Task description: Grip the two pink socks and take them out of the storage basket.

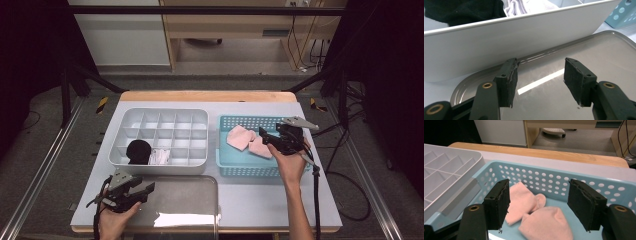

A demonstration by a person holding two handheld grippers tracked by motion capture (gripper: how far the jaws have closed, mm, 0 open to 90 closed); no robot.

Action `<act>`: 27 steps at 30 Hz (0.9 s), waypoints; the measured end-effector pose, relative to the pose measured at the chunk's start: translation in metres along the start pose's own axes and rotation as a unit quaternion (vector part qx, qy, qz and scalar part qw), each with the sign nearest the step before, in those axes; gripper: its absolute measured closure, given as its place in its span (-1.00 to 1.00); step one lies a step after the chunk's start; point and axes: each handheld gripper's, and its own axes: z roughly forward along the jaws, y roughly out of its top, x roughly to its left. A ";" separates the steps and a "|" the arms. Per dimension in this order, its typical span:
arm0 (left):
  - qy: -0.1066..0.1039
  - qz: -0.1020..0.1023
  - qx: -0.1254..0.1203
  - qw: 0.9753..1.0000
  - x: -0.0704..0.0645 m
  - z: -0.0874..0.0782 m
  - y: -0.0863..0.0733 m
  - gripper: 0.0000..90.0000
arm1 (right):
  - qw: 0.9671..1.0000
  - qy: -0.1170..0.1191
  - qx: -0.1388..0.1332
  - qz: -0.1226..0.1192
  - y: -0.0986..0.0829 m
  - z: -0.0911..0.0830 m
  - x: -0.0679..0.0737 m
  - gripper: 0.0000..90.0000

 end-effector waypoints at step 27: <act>0.012 -0.005 0.000 1.000 0.006 -0.001 -0.001 -0.02 | 0.995 -0.033 0.090 0.000 -0.013 0.063 -0.023 -0.18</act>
